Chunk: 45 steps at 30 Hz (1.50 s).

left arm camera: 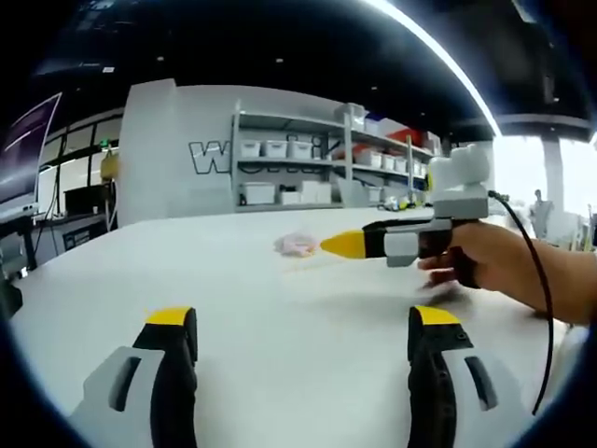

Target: Open the resealable bag by pulling the two sides of the seal apart until the entire bag opening is separated and visibly accessible.

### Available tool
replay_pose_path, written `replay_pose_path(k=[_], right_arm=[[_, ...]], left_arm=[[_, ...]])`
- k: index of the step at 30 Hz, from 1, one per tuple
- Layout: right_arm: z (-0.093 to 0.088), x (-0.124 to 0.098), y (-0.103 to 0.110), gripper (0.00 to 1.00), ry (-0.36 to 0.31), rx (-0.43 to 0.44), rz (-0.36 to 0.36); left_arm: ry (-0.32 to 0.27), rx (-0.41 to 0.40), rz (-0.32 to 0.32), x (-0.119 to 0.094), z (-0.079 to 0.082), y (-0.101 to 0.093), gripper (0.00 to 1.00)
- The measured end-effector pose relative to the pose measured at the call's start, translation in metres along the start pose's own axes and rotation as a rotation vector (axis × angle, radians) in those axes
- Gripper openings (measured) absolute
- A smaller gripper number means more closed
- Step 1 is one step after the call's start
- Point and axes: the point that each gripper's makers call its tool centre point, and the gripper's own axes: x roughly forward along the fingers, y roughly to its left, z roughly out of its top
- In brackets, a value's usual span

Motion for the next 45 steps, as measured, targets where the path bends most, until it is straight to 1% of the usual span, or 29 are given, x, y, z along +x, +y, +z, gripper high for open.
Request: replay_pose_path(k=[8, 14, 20, 28, 45], right_arm=[[0.002, -0.007, 0.004, 0.8, -0.013, 0.011, 0.003], [0.001, -0.008, 0.005, 0.8, -0.012, 0.013, 0.001], [-0.001, -0.014, 0.007, 0.79, -0.009, 0.014, -0.002], [0.003, -0.019, 0.002, 0.77, -0.02, 0.021, -0.012], [0.008, -0.037, 0.01, 0.74, -0.043, 0.05, -0.001]], left_arm=[[0.002, 0.002, 0.001, 0.001, -0.001, 0.001, 0.93], [0.001, 0.003, 0.003, 0.001, -0.001, 0.001, 0.92], [0.0, 0.004, 0.003, 0.001, 0.0, 0.001, 0.92], [0.002, 0.002, 0.001, 0.001, 0.0, 0.001, 0.91], [0.003, 0.002, 0.005, -0.001, -0.001, 0.001, 0.91]])
